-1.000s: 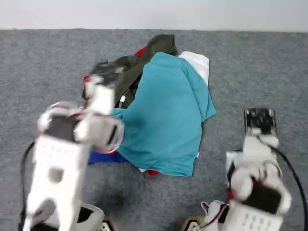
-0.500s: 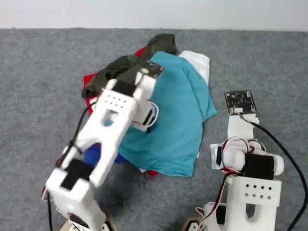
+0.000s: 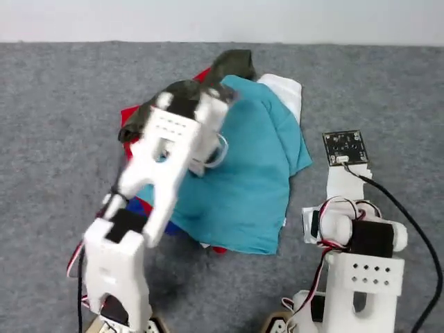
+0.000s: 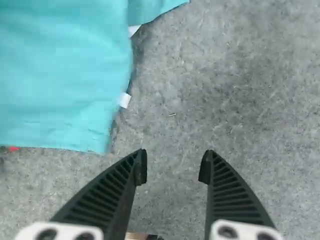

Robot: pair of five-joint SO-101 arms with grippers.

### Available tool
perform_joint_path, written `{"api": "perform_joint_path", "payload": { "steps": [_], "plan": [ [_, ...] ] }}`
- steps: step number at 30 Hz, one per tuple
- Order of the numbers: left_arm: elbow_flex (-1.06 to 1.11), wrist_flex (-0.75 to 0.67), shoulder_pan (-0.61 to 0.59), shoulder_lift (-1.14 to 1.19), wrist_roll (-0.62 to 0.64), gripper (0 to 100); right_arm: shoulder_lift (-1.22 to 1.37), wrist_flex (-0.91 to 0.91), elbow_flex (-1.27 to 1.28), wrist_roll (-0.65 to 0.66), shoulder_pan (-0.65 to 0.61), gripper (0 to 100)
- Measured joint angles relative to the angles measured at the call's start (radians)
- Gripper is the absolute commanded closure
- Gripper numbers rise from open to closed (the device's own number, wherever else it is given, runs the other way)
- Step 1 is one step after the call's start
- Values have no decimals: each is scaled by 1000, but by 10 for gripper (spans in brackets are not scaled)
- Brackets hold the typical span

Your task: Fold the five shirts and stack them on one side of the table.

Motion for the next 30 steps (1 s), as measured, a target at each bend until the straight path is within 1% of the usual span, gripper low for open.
{"api": "perform_joint_path", "payload": {
  "steps": [4, 7, 9, 11, 14, 17, 19, 23, 30],
  "plan": [
    [-72, 3, -164, -216, -11, 988, 0, 0, 0, 0, 0, 811],
    [-104, 11, -327, -361, -89, 988, 0, 0, 0, 0, -2, 811],
    [-124, 0, -456, -425, -153, 988, 0, 0, 0, 0, 2, 811],
    [-141, -46, -594, -457, -204, 988, 0, 0, 0, 0, 0, 811],
    [-153, -157, -809, -470, -252, 988, 0, 0, 0, 0, -2, 812],
    [-141, -279, -976, -470, -275, 988, 0, 0, 0, 0, 2, 812],
    [-106, -347, -1036, -470, -279, 988, 0, 0, 0, 0, 0, 812],
    [-21, -454, -1096, -470, -281, 987, 0, 0, 0, 0, 0, 812],
    [181, -460, -1062, -476, -282, 984, 0, 0, 0, 0, -2, 812]
  ]
}}
